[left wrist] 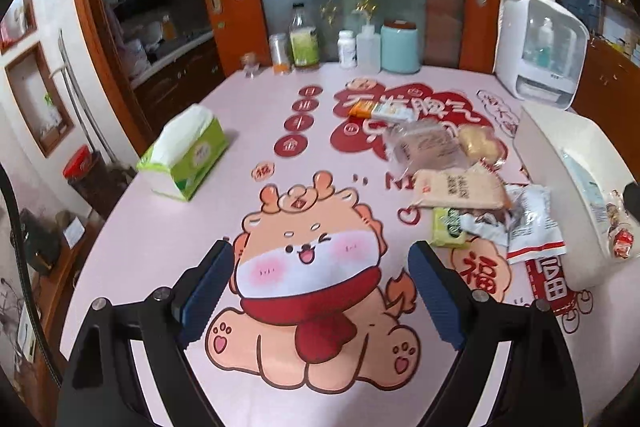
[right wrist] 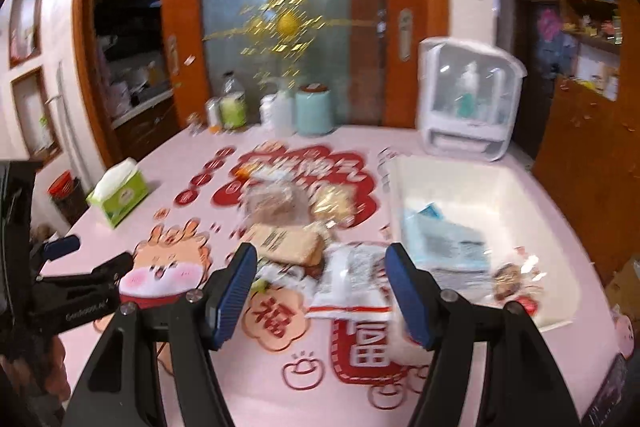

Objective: Organize snacks
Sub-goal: 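Withdraw both tools from the box back over the snack pile, then grasp the clear yellow puffed snack bag with right tool while left tool grasps printed pastry pack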

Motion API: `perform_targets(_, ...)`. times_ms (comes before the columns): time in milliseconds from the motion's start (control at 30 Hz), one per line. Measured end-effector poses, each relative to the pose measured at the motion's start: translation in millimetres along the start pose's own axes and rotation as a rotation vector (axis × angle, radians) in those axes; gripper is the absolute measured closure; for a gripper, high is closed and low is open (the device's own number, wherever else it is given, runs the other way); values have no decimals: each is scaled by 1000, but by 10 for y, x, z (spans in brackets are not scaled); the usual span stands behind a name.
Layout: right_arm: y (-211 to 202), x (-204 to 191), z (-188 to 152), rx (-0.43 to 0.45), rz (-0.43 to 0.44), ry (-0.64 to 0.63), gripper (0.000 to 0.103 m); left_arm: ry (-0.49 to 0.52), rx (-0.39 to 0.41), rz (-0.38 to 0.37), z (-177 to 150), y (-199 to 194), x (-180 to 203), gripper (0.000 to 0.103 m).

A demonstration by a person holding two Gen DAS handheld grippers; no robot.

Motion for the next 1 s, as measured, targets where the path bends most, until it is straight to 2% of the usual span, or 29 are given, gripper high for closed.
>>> perform_targets(167, 430, -160, -106, -122, 70, -24, 36, 52, -7, -4, 56, 161, -31, 15)
perform_targets(233, 558, -182, -109, -171, 130, 2, 36, 98, -12, -9, 147, 244, -1, 15)
perform_targets(333, 801, -205, 21, -256, 224, 56, 36, 210, -31, -39, 396, 434, 99, 15)
perform_targets(433, 982, -246, 216, -293, 235, 49, 36, 304, -74, -41, 701, 665, 156, 15)
perform_targets(500, 1096, -281, 411, -301, 221, 30, 36, 331, -101, -24, 922, 820, 141, 15)
perform_targets(567, 1267, -338, 636, -314, 188, 2, 36, 324, -139, -58, 1134, 974, 139, 15)
perform_targets(700, 1771, -362, 926, -403, 134, 20, 36, 321, -224, -212, 1382, 1270, 311, 15)
perform_targets(767, 2081, -367, 1004, -463, 114, 36, 36, 394, -253, -294, 1417, 1439, 532, 15)
perform_targets(833, 2364, -358, 1012, -505, 69, 40, 36, 492, -270, -337, 1392, 1577, 703, 15)
perform_targets(900, 2606, -378, 966, -552, 55, 49, 36, 555, -296, -333, 1339, 1709, 804, 15)
perform_targets(1000, 2868, -443, 828, -612, 61, 52, 36, 591, -353, -333, 1287, 1976, 877, 15)
Point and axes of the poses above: each gripper's, at about its wrist camera, not at the fingertips, and y roughly the way its jaws point, x to its right, z to its top, the point moved 5 cm from there along y, roughly the way its jaws point, and after that the axes turned 15 degrees about -z, right-handed, at the moved point
